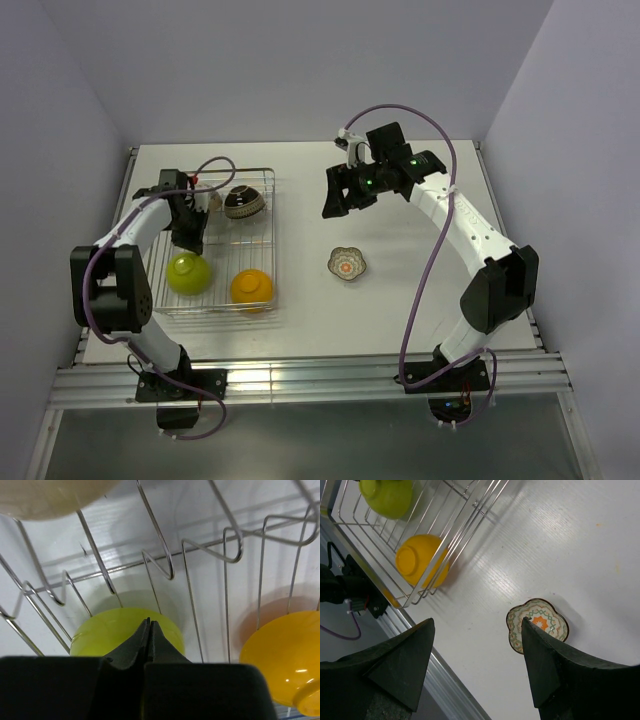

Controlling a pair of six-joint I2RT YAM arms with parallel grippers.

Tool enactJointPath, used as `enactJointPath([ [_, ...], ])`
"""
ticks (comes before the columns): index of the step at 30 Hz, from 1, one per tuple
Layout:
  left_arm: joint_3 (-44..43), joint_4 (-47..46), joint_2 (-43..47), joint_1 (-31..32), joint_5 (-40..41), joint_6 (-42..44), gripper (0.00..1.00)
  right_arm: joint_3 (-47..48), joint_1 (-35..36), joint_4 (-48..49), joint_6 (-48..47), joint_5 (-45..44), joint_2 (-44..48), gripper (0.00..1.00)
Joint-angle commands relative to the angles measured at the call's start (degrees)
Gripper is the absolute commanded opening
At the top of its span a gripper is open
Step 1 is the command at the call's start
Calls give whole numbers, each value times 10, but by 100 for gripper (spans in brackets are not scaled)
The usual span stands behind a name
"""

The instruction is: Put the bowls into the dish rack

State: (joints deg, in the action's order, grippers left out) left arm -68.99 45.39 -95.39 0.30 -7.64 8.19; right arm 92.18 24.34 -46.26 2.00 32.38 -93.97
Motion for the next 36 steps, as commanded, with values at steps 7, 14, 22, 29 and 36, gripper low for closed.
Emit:
enactJointPath([
  [7, 54, 22, 52, -1, 16, 31, 3, -7, -7, 19, -6, 0, 31, 77],
  [14, 69, 37, 79, -19, 8, 48, 5, -18, -8, 23, -7, -2, 40, 80],
  [22, 63, 68, 83, -19, -21, 58, 11, -20, -17, 3, -30, -6, 44, 84],
  [29, 63, 84, 99, -20, -13, 61, 8, -1, -30, -34, -63, -21, 30, 85],
  [36, 20, 90, 106, -20, -20, 47, 51, -4, -40, -47, -82, -45, 17, 86],
])
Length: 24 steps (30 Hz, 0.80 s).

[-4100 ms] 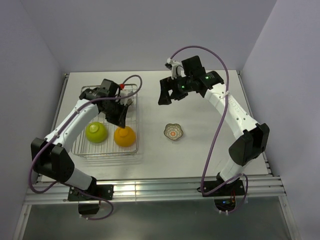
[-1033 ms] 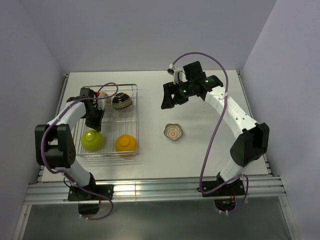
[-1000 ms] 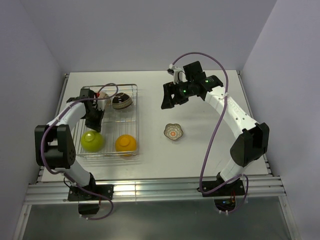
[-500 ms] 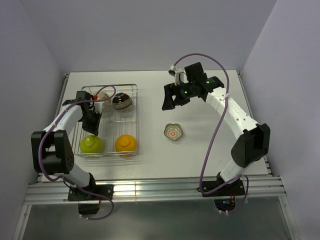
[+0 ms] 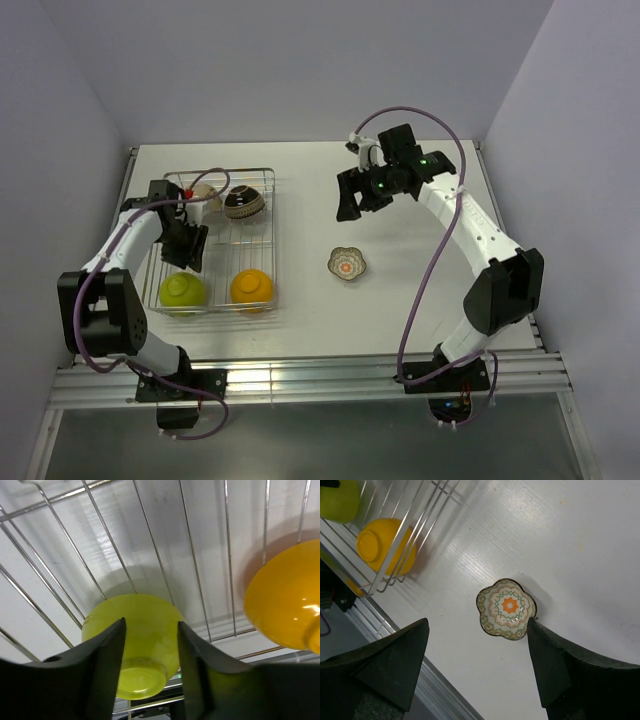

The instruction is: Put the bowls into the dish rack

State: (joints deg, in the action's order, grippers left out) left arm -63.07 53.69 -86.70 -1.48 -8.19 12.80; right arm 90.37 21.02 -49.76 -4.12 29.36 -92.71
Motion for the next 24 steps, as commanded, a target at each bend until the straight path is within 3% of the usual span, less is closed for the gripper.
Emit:
enactJointPath([
  [1, -49, 11, 20, -2, -20, -1, 53, 9, -8, -15, -25, -22, 2, 86],
  [5, -113, 21, 36, -3, -79, -4, 66, -16, -11, -14, -32, -48, 0, 85],
  [7, -148, 15, 59, -3, -106, -5, 83, -33, -12, -16, -34, -62, -3, 85],
  [8, -165, 7, 68, -3, -138, -5, 98, -38, -12, -17, -36, -78, -8, 85],
  [13, -183, -39, 118, -2, -220, -64, 99, -66, -13, -33, -42, -116, -42, 82],
  [17, -138, -108, 151, -2, -270, -128, 99, -102, -12, -11, -43, -135, -57, 80],
  [22, -51, -256, 236, 3, -272, -202, 100, -147, -12, 30, -43, -156, -82, 75],
  [24, -45, -259, 239, 9, -264, -205, 100, -150, -12, 36, -40, -149, -92, 73],
])
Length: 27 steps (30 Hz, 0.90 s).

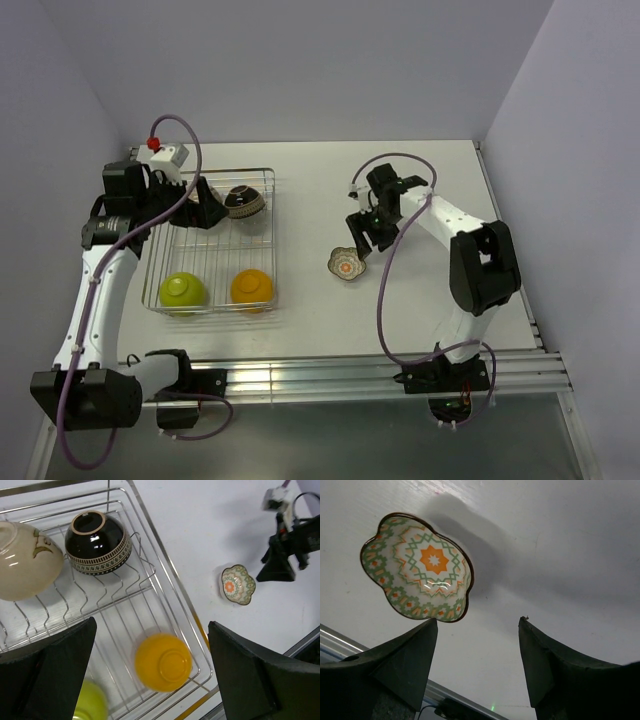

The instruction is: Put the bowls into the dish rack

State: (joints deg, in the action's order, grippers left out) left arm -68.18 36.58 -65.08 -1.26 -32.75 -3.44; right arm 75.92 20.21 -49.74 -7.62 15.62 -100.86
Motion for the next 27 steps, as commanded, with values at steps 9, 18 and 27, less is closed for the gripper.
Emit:
enactJointPath([
  [9, -6, -56, -18, 7, -6, -60, 100, -9, -4, 60, 31, 28, -60, 55],
  [18, -14, -14, -46, 7, -22, -16, 99, -39, -4, 81, 45, 64, -66, 46],
  [27, -15, -5, -56, 7, -24, -25, 100, -32, -4, 81, 45, 79, -75, 8],
])
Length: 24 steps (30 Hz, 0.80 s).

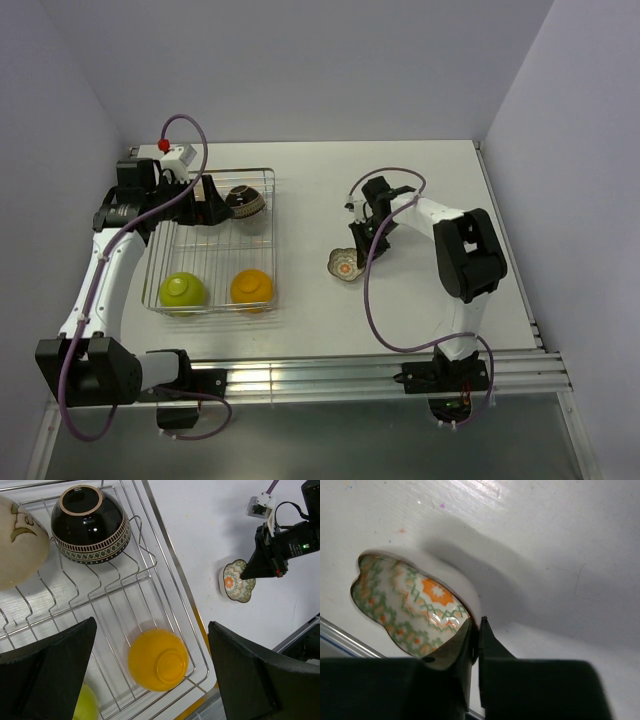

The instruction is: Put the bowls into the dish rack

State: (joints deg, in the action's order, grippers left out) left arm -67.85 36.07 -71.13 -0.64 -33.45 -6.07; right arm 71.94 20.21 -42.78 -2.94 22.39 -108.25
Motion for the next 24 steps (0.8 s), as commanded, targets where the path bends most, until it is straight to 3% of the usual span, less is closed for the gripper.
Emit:
enactJointPath([
  [1, -18, 2, 2, 1, -22, -1, 99, 12, -4, 10, -1, 12, 3, 0],
  [7, -77, 25, -19, 21, -83, -17, 99, 16, -21, 61, 28, 120, 101, 0],
  [12, -119, 17, -40, 42, -135, -77, 99, 89, -24, 85, 81, 201, 149, 0],
  [18, -114, -6, -29, 113, -157, -118, 99, 149, -14, 81, 86, 218, 182, 0],
  [24, -132, -6, -40, 150, -196, -159, 100, 143, 4, 99, 69, 214, 227, 0],
])
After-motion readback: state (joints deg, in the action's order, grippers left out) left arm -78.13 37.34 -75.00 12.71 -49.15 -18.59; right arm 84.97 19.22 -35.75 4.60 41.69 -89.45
